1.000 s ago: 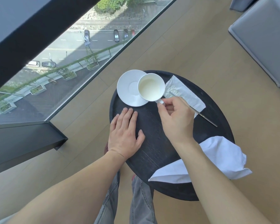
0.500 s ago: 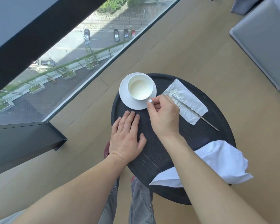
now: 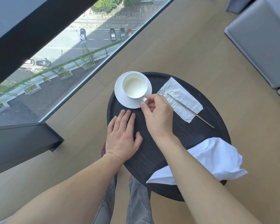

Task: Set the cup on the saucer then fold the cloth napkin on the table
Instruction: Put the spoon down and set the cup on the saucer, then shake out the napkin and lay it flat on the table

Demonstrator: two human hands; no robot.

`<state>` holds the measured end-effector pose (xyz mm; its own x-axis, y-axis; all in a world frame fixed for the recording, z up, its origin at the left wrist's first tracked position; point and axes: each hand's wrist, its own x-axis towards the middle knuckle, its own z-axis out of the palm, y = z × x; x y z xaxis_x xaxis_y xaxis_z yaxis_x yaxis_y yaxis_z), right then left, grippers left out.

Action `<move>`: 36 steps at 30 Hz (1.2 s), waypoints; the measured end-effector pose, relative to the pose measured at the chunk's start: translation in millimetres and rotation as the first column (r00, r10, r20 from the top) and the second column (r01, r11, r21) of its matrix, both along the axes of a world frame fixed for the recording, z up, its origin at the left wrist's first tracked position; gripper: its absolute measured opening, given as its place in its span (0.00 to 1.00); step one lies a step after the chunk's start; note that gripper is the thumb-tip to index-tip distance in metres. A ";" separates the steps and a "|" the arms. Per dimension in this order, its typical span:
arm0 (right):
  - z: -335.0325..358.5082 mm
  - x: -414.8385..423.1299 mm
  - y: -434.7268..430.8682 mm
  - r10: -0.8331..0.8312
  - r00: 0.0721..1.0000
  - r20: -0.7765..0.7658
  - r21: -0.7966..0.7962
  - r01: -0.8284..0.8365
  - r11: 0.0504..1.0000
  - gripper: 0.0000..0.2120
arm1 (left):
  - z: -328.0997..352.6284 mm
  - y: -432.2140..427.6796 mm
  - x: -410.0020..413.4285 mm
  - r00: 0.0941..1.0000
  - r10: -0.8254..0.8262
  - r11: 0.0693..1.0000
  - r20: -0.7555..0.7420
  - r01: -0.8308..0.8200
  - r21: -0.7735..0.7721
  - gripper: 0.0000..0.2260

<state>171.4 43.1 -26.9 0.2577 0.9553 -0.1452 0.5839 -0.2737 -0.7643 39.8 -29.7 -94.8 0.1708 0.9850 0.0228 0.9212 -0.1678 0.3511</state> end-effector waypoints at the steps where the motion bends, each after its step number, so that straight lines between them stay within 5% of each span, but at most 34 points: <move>1: 0.5 0.5 -1.3 0.000 1.000 -0.017 -0.005 0.000 1.000 0.07 | -0.1 0.1 0.0 1.000 -0.001 1.000 0.000 0.001 -0.004 0.28; 8: 9.2 19.7 -40.6 0.021 1.000 -0.003 -0.041 -0.021 0.999 0.14 | -0.6 -1.2 -0.6 1.000 -0.004 0.999 -0.002 0.004 -0.049 0.29; 17: 31.9 104.3 -149.7 0.030 0.981 0.194 -0.128 -0.005 0.992 0.06 | 8.7 -1.9 -3.5 0.998 -0.033 0.987 0.054 0.041 -0.155 0.28; 22: 38.2 150.4 -197.1 0.135 0.901 0.412 -0.097 -0.104 0.990 0.05 | 33.3 -39.0 -1.7 0.969 -0.207 0.960 0.136 0.228 -0.164 0.17; 29: 31.9 193.7 -219.7 0.260 0.821 0.508 -0.135 -0.223 0.966 0.11 | 52.5 -109.0 39.8 0.916 -0.323 0.820 0.237 0.396 -0.414 0.15; 32: 28.9 207.0 -218.7 0.287 0.819 0.497 -0.133 -0.255 0.958 0.06 | 50.0 -120.0 47.1 0.948 -0.259 0.827 0.183 0.316 -0.465 0.06; 36: 29.9 224.3 -217.5 0.280 0.833 0.477 -0.162 -0.230 0.960 0.07 | 52.9 -118.0 42.2 0.949 -0.179 0.818 0.259 0.290 -0.496 0.08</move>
<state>395.8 -174.3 3.1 0.0680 0.9852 -0.1572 0.9341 -0.1182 -0.3369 82.0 -147.6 -41.9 0.4445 0.7880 -0.4259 0.7826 -0.1103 0.6127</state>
